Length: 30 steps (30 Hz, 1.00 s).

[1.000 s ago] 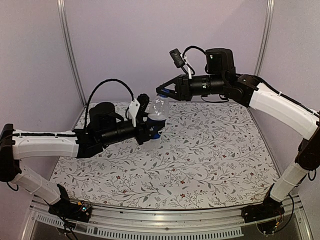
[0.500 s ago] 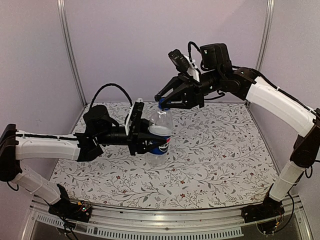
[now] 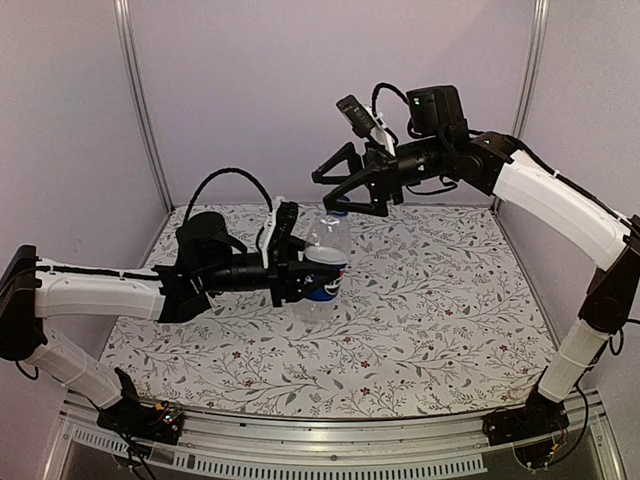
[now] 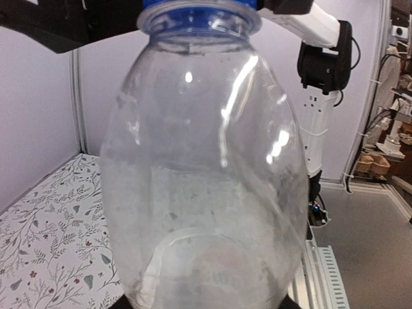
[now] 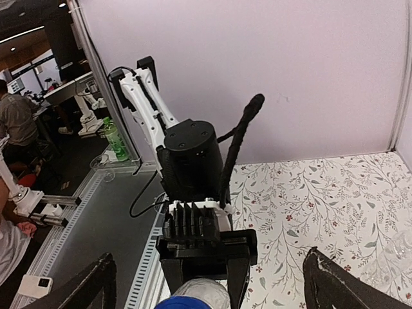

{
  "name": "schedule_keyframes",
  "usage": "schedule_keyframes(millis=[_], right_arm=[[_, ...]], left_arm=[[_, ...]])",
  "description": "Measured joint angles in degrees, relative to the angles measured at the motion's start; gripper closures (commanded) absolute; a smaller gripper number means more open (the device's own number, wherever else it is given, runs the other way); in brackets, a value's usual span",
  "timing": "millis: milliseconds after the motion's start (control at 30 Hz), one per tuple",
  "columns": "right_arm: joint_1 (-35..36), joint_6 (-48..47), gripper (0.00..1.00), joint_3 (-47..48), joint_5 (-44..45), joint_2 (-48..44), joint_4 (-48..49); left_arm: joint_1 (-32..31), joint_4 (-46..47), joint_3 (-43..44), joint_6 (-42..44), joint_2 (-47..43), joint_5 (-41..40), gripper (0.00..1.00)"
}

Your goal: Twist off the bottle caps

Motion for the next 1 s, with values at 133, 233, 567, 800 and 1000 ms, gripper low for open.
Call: schedule_keyframes(millis=[133,233,567,800,1000], right_arm=[[-0.07,5.11,0.01,0.63,10.12,-1.64,0.11],[-0.04,9.88,0.01,1.97,18.36,-2.69,1.09],[1.66,22.23,0.02,2.1,40.28,-3.76,4.92],[3.87,24.72,0.09,-0.48,44.59,-2.78,5.73],[4.83,26.34,0.14,-4.07,46.49,-2.38,6.62]], left_arm=[[0.0,-3.21,1.31,-0.22,0.46,-7.06,0.63],[-0.02,-4.9,1.79,-0.74,0.46,-12.46,0.63],[-0.13,-8.57,2.36,-1.31,0.46,-24.96,0.64],[-0.87,-10.38,2.64,-1.11,0.46,-29.92,0.64],[-1.25,-11.89,3.78,-0.48,0.46,-33.07,0.64]])
